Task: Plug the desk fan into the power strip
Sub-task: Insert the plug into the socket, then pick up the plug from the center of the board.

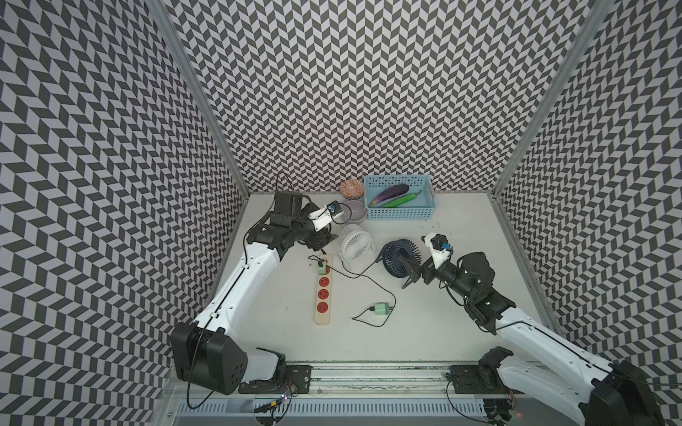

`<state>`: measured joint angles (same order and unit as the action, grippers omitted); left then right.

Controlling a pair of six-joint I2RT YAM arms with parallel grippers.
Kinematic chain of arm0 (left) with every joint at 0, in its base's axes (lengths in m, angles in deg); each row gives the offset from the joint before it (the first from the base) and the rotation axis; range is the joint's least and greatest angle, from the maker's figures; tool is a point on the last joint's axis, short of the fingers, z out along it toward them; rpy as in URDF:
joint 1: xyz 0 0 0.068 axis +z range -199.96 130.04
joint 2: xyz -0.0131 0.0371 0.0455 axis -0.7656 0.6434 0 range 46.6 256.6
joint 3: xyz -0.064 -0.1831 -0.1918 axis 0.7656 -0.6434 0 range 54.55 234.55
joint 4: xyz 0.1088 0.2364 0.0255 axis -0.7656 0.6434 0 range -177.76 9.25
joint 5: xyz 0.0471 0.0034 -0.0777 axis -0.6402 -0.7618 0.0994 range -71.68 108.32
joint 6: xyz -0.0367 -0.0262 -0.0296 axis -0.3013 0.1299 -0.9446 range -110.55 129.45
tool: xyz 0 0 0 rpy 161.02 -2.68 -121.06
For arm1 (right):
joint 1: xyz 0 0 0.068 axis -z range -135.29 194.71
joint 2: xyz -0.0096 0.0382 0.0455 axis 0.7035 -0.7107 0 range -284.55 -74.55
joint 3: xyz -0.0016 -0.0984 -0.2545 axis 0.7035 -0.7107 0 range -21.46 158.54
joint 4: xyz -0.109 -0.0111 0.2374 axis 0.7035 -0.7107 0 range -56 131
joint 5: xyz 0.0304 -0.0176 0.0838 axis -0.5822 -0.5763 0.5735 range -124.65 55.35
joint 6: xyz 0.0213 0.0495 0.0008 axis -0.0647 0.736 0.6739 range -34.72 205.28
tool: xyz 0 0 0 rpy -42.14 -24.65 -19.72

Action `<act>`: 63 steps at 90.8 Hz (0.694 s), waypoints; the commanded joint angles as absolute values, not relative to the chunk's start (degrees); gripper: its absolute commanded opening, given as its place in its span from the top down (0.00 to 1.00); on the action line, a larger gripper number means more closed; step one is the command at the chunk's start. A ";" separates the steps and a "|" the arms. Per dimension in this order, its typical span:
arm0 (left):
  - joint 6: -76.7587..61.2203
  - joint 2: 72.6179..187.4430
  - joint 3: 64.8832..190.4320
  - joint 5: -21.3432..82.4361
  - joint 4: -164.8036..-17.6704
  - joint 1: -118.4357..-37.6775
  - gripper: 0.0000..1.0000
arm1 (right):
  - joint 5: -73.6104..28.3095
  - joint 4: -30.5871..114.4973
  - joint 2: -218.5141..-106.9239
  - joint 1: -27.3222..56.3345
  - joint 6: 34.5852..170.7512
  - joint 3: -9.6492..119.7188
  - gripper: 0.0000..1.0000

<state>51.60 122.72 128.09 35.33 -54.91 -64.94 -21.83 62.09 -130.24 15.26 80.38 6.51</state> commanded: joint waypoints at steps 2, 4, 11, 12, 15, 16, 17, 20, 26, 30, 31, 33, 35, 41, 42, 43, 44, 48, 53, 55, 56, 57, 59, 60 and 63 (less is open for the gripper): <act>41.71 119.16 126.19 31.85 -63.04 -64.99 0.14 | -19.46 63.34 -129.66 15.23 80.29 7.27 0.00; 41.01 118.86 125.88 31.63 -63.54 -64.99 0.14 | -19.27 63.40 -129.60 15.19 80.32 7.28 0.00; 37.07 117.53 125.54 29.95 -64.99 -65.00 0.13 | -18.14 63.39 -129.57 15.05 79.97 7.32 0.00; 36.36 117.35 125.51 29.76 -65.17 -64.95 0.12 | -17.78 63.32 -129.57 15.02 79.77 7.35 0.00; 34.40 116.86 125.22 29.28 -65.65 -64.75 0.12 | -16.79 62.93 -129.69 14.99 79.30 7.68 0.00; 33.79 116.75 125.09 29.29 -65.72 -64.65 0.12 | -16.45 62.78 -129.68 15.04 79.08 7.83 0.00; 33.27 116.61 124.98 29.30 -65.79 -64.51 0.12 | -16.19 62.35 -129.76 15.02 78.80 8.04 0.00; 31.99 116.04 124.42 29.68 -66.05 -64.16 0.10 | -15.54 60.99 -129.86 14.93 78.21 8.87 0.00; 30.37 114.97 122.57 30.62 -67.22 -63.38 0.07 | -15.14 58.44 -130.18 14.47 77.72 10.17 0.00; 29.58 114.50 121.59 31.33 -67.82 -62.59 0.05 | -14.49 57.00 -130.30 14.16 77.43 10.77 0.01; 29.32 114.34 121.38 31.50 -67.90 -62.34 0.04 | -14.24 56.78 -130.33 14.19 77.27 10.96 0.01; 28.85 114.12 121.05 31.85 -68.00 -61.84 0.04 | -13.68 55.89 -130.42 14.12 76.82 11.41 0.00; 28.19 113.86 120.66 32.16 -68.23 -61.10 0.03 | -13.17 54.53 -130.60 14.08 76.42 11.94 0.00; 26.59 113.00 119.39 32.63 -69.11 -59.34 0.02 | -11.34 51.08 -131.16 13.83 74.62 13.93 0.00; 26.41 112.80 119.14 32.64 -69.38 -59.13 0.02 | -11.13 50.48 -131.20 13.76 74.28 14.17 0.00; 26.19 112.70 118.88 32.68 -69.56 -58.94 0.02 | -10.89 50.18 -131.27 13.72 73.94 14.46 0.00; 26.04 112.52 118.58 32.75 -69.78 -58.80 0.02 | -10.73 49.81 -131.30 13.66 73.72 14.65 0.00; 25.56 112.04 117.37 33.42 -70.46 -58.12 0.01 | -10.32 48.51 -131.27 13.46 72.82 15.11 0.00; 25.34 111.47 116.52 35.54 -70.77 -56.77 0.00 | -9.77 47.51 -131.18 13.40 72.20 15.19 0.01; 25.02 111.22 116.27 36.51 -70.81 -56.05 0.00 | -9.25 46.96 -131.16 13.35 71.84 15.24 0.01; 24.84 111.12 116.13 36.91 -70.89 -55.69 0.00 | -8.98 46.84 -131.16 13.34 71.62 15.26 0.01; 24.62 110.94 115.97 37.24 -70.93 -55.28 0.00 | -8.76 46.56 -131.16 13.34 71.38 15.23 0.01; 24.34 110.70 115.79 37.66 -71.00 -54.72 0.00 | -8.32 46.08 -131.20 13.27 70.97 15.27 0.02; 24.23 110.60 115.62 37.79 -71.03 -54.45 0.00 | -8.12 45.83 -131.22 13.21 70.79 15.28 0.02; 24.06 110.40 115.13 37.86 -71.18 -53.89 0.00 | -7.76 45.24 -131.24 12.99 70.29 15.16 0.02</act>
